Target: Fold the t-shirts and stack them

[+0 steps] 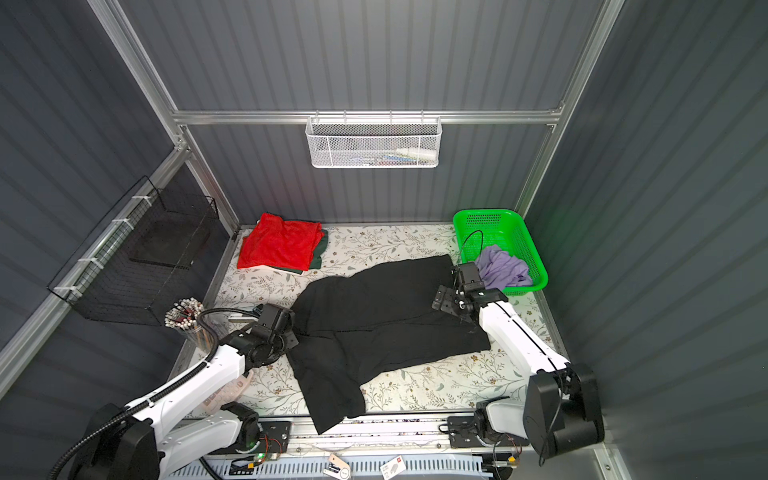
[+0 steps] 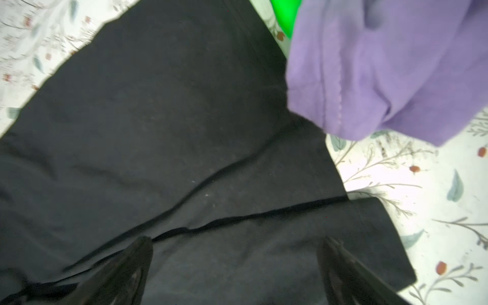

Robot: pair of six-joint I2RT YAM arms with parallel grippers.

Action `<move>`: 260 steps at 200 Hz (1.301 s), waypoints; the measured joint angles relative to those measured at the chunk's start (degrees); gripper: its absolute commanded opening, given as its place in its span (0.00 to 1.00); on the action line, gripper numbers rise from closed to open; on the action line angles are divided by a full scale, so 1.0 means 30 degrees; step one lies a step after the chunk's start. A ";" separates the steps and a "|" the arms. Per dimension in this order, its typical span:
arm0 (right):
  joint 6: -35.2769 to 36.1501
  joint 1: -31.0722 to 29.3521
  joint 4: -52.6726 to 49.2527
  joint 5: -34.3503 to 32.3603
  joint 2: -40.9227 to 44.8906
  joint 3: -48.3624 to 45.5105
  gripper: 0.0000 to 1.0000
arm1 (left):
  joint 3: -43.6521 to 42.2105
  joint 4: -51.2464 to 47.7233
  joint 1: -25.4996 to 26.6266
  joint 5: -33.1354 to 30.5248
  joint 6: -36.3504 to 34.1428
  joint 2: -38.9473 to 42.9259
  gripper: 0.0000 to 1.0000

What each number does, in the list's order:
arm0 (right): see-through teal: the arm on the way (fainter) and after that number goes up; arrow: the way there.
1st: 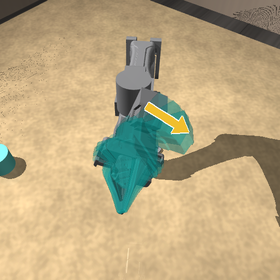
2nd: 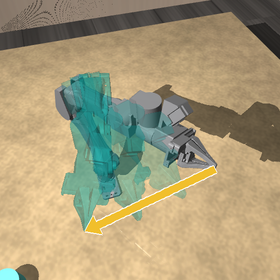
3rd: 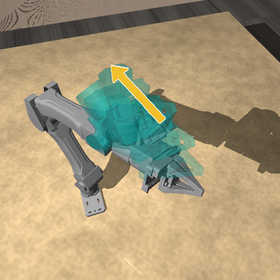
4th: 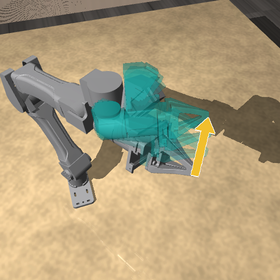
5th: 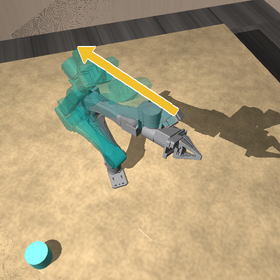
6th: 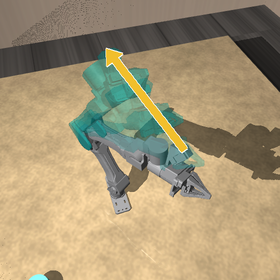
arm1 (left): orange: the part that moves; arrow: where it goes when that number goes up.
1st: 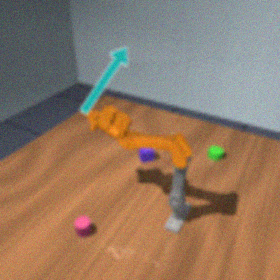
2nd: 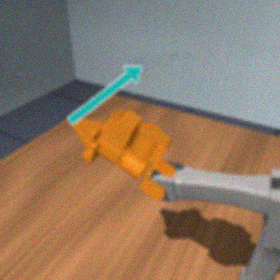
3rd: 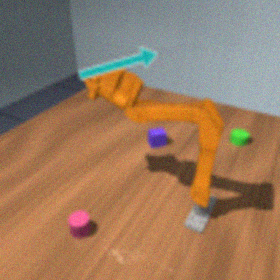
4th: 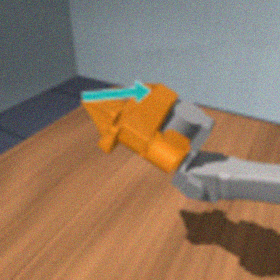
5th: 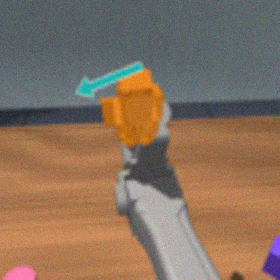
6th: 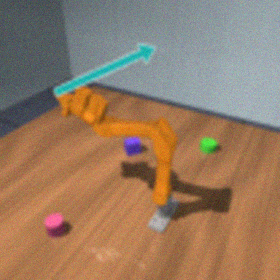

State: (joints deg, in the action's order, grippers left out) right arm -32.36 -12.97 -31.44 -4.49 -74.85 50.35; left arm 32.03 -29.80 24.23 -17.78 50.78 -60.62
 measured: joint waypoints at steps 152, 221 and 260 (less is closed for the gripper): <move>-0.3053 0.0022 -0.0291 -0.1566 -0.0809 -0.3016 0.99 | -0.0342 -0.1399 -0.2987 -0.1719 -0.0940 -0.0495 0.19; -0.4233 0.0022 0.0044 -0.0918 -0.0714 -0.4335 0.99 | 0.1858 -0.1217 -0.3111 -0.1763 -0.2586 -0.0554 0.82; -0.4546 0.0087 -0.0087 -0.0554 -0.0335 -0.4794 0.99 | 0.3942 -0.0962 -0.3140 -0.1741 -0.3585 -0.1464 0.90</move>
State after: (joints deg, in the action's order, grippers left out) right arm -46.00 -12.71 -31.70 -6.15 -75.85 35.97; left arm 43.86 -32.69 14.81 -23.00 40.03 -65.01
